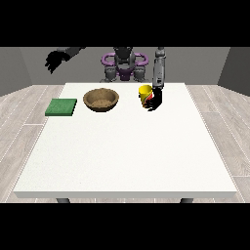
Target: Pick the cup and pour the ball into the bowl, then pick the bowl and place it on the pad
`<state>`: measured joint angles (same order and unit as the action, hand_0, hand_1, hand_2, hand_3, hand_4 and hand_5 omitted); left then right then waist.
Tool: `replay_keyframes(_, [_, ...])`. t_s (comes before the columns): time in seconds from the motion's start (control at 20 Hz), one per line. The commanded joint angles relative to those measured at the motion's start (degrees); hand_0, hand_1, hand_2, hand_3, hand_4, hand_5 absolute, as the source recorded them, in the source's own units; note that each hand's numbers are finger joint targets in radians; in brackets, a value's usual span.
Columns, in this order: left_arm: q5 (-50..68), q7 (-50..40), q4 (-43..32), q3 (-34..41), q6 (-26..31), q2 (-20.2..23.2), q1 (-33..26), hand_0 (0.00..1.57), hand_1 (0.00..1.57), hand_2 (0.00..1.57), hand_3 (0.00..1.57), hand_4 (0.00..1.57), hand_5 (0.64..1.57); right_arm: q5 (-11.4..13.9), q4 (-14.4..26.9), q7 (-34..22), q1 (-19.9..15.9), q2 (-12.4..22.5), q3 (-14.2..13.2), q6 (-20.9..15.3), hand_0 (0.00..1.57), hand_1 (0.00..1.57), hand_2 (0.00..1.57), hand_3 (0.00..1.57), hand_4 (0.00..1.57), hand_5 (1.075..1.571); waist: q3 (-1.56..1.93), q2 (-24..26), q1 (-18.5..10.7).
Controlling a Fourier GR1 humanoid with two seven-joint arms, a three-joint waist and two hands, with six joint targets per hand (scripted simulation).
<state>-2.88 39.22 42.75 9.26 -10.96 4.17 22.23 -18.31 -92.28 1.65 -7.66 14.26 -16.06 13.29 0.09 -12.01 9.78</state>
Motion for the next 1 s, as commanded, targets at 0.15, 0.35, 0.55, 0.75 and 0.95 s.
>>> replay_keyframes(0.15, [-2.18, 1.92, -7.61, 1.31, -6.45, 0.53, 3.88, 1.29, 1.29, 1.57, 1.57, 1.39, 1.447, -6.55, -1.28, -5.53, -1.22, 5.1, -4.41, 3.24, 0.0, 0.0, 0.0, 0.15, 0.63, 1.565, -0.13, 0.47, 2.65])
replay_keyframes(0.35, [-8.81, -7.7, -4.1, -4.55, -12.2, 0.15, 6.18, 1.27, 1.27, 1.57, 1.57, 1.4, 1.432, -6.81, 7.46, -4.79, -3.12, 7.32, -7.22, 3.86, 0.0, 0.0, 0.0, 0.29, 0.64, 1.567, -0.05, 5.76, -1.55])
replay_keyframes(0.55, [-19.71, -19.31, -2.51, -13.52, -20.58, -2.76, 10.0, 1.3, 1.3, 1.57, 1.57, 1.4, 1.488, -4.65, 13.48, -5.5, -1.84, 7.56, -6.61, 3.8, 0.0, 0.0, 0.0, 0.28, 0.64, 1.564, 0.16, 12.6, -4.03])
replay_keyframes(0.75, [-33.83, -27.26, -8.71, -20.88, -27.32, 2.22, 13.12, 1.36, 1.36, 1.57, 1.57, 1.45, 1.533, -5.17, 13.05, -7.38, -1.34, 7.53, -5.2, 5.15, 0.0, 0.0, 0.0, 0.17, 0.64, 1.562, 0.36, 14.13, -0.52])
replay_keyframes(0.95, [-43.74, -40.49, -12.49, -27.03, -28.4, -1.21, 18.29, 1.36, 1.36, 1.57, 1.57, 1.46, 1.535, -6.21, 18.61, -5.41, -1.92, 9.31, -8.25, 6.32, 0.0, 0.0, 0.0, 0.08, 0.68, 1.561, 0.17, 15.44, -2.82])
